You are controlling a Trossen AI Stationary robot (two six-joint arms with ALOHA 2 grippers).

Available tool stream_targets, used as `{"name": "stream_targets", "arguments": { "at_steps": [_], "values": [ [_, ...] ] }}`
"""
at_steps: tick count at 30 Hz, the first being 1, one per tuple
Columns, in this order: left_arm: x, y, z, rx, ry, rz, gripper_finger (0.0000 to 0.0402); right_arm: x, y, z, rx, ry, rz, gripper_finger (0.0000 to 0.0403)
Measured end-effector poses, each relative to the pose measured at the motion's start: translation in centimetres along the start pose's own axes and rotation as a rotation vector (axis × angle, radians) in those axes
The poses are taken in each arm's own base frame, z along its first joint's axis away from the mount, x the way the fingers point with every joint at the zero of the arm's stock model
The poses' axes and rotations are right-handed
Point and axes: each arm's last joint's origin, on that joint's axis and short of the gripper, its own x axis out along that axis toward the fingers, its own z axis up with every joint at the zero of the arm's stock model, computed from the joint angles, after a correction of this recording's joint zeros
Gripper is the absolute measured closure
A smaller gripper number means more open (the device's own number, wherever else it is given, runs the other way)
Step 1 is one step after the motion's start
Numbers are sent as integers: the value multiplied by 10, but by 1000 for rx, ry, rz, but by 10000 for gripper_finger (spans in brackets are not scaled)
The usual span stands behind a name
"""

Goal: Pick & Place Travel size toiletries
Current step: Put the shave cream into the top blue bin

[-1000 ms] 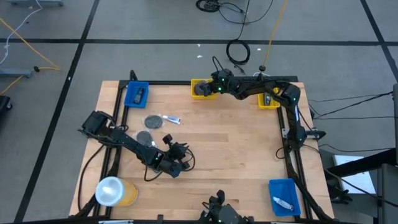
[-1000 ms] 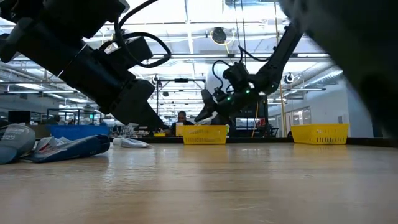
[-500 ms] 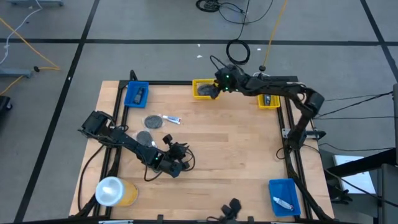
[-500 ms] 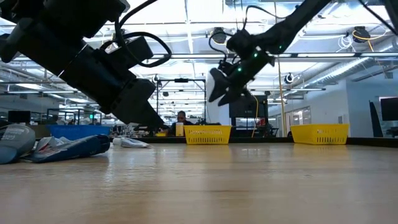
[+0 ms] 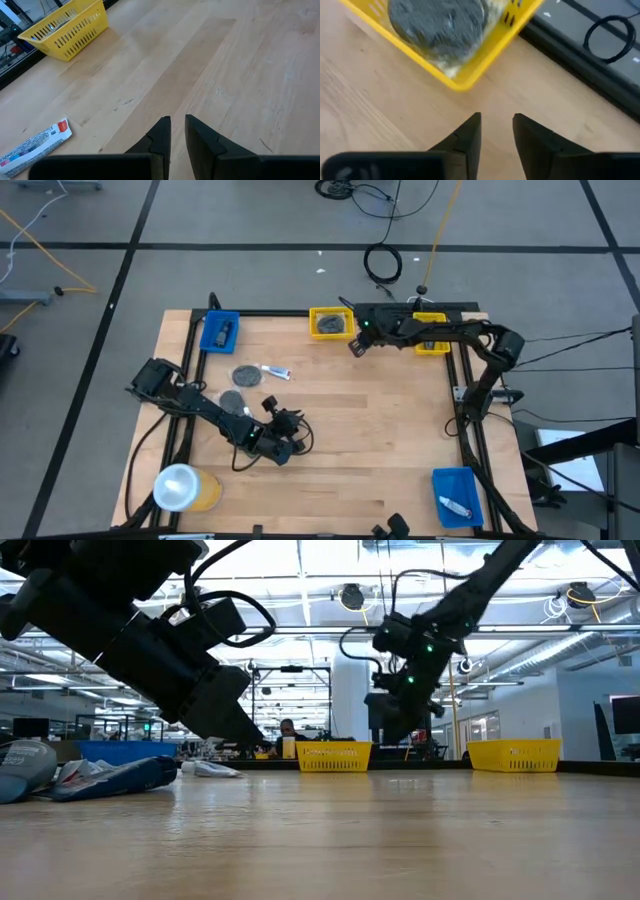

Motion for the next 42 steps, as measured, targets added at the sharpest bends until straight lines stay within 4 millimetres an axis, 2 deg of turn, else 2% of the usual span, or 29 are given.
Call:
{"name": "stream_targets", "arguments": {
  "at_steps": [3, 6, 10, 13, 17, 19, 22, 26, 30, 33, 36, 40, 42],
  "values": [
    [0, 0, 0, -1, -1, 0, 344, 10, 2, 1, 28, -67, 65, 322],
    [0, 0, 0, -3, -2, -1, 344, 14, 3, -5, 34, -50, 84, 335],
    [0, 0, 0, 1, -2, -1, 344, 18, 10, 2, 22, -135, 114, 347],
    [0, 0, -1, 14, 10, -10, 344, 11, 16, 0, -32, -126, 124, 354],
    [0, 0, -2, 58, 35, -33, 344, -13, 36, -2, -156, -127, 168, 363],
    [-3, 1, -3, 88, 57, -41, 344, -25, 51, -13, -232, -134, 204, 368],
    [-13, 7, 4, 55, 61, -38, 344, -44, 75, -40, -333, -177, 288, 377],
    [-36, 21, 25, -62, 33, -46, 344, -66, 106, -92, -450, -259, 288, 390],
    [-63, 34, 47, -177, -38, -90, 344, -86, 130, -135, -536, -363, 386, 401],
    [-82, 41, 59, -224, -81, -142, 344, -94, 138, -157, -552, -441, 481, 400],
    [-96, 47, 65, -203, -88, -202, 344, -99, 139, -170, -543, -516, 546, 397],
    [-102, 46, 68, -88, -33, -379, 344, -98, 136, -177, -498, -584, 587, 397],
    [-102, 44, 70, -122, -32, -420, 344, -94, 136, -179, -489, -588, 589, 397]
  ]
}}
